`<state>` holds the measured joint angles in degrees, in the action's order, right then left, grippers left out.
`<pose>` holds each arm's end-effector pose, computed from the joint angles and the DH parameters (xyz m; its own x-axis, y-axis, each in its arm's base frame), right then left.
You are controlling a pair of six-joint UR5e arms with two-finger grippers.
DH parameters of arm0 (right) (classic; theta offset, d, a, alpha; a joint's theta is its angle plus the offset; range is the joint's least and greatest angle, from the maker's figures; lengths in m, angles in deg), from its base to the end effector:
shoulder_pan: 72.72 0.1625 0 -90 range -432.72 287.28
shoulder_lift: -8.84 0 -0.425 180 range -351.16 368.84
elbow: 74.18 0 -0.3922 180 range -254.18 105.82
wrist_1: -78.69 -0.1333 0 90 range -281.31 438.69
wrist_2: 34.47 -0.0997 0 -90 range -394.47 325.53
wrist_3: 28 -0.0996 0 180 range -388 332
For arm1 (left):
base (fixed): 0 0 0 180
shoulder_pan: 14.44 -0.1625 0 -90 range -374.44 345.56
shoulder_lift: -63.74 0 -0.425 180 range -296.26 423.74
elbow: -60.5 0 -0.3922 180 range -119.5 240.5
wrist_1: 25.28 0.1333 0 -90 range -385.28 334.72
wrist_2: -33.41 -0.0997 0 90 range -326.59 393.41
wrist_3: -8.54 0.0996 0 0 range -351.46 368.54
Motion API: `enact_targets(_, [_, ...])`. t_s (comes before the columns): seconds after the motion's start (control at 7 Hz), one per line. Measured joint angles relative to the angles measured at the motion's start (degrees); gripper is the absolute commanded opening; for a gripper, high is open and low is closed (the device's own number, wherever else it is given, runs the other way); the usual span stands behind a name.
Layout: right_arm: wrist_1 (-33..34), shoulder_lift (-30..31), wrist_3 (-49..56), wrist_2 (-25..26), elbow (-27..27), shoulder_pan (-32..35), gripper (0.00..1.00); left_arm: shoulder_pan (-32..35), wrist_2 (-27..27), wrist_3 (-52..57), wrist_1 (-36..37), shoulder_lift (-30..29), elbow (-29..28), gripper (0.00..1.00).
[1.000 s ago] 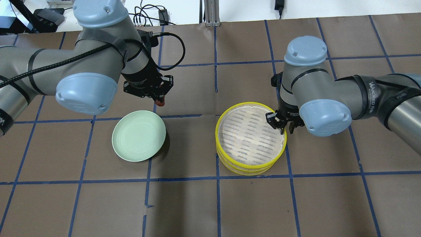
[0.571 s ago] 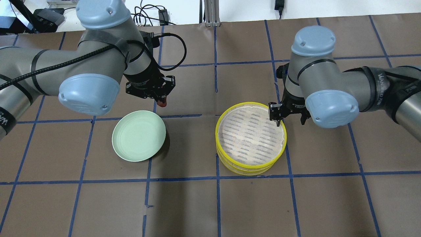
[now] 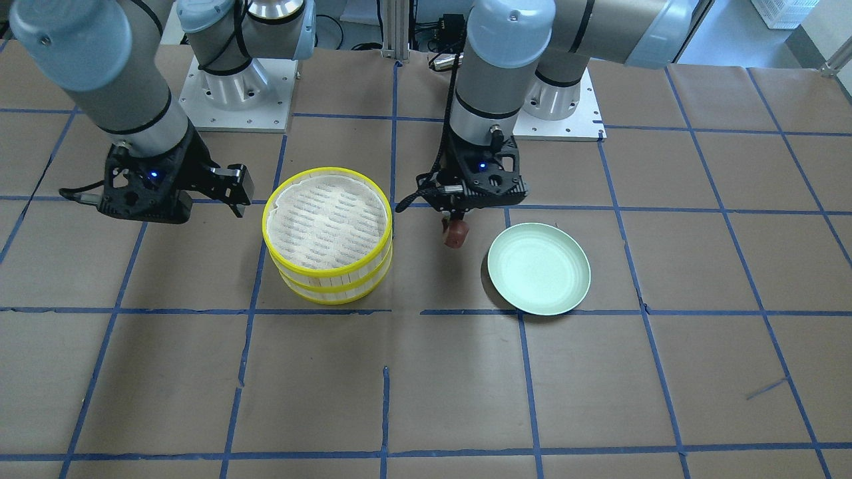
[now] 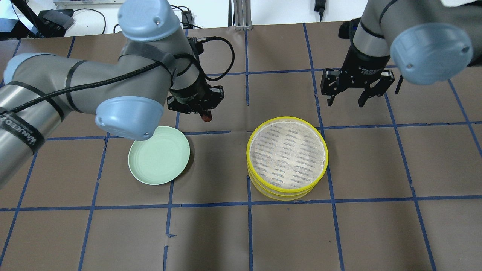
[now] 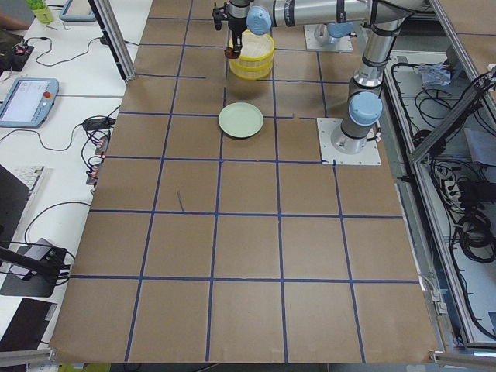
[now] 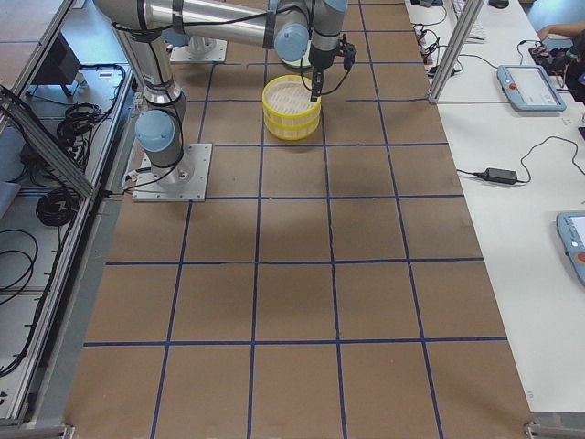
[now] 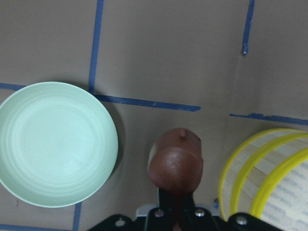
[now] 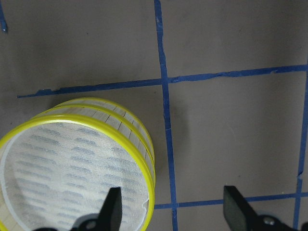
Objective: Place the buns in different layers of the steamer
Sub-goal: 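Carry the brown bun over the top steamer tier and release it with the left gripper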
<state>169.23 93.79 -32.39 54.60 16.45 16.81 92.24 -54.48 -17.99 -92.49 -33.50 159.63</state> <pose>0.1307 -0.5192 0.4389 -0.9963 0.0859 -0.0093 0.0847 0.9923 0.0906 -0.2862 -0.4780 0.3858 -0.9828 -0.1650 0.0827 -0.1719 0.9816 -0.0837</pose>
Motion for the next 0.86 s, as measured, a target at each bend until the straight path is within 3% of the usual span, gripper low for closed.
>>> enact_targets(0.29, [-7.2,1.0,-0.6,0.5,-6.1,0.2,0.79,6.2,0.0,-10.6,6.7,-3.9,-0.1,0.02])
enact_targets(0.57, [-8.4,1.5,-0.4,0.9,-6.7,-0.1,0.81,11.2,0.1,-18.7,10.0,-5.7,-0.1,0.05])
enact_targets(0.71, [-8.6,1.6,-0.2,1.0,-6.7,-0.1,0.81,13.4,0.1,-21.2,10.7,-6.4,0.0,0.27])
enact_targets(0.86, [-8.8,1.7,-0.1,1.1,-6.7,-0.1,0.81,15.4,0.1,-23.0,11.0,-7.4,0.0,0.99])
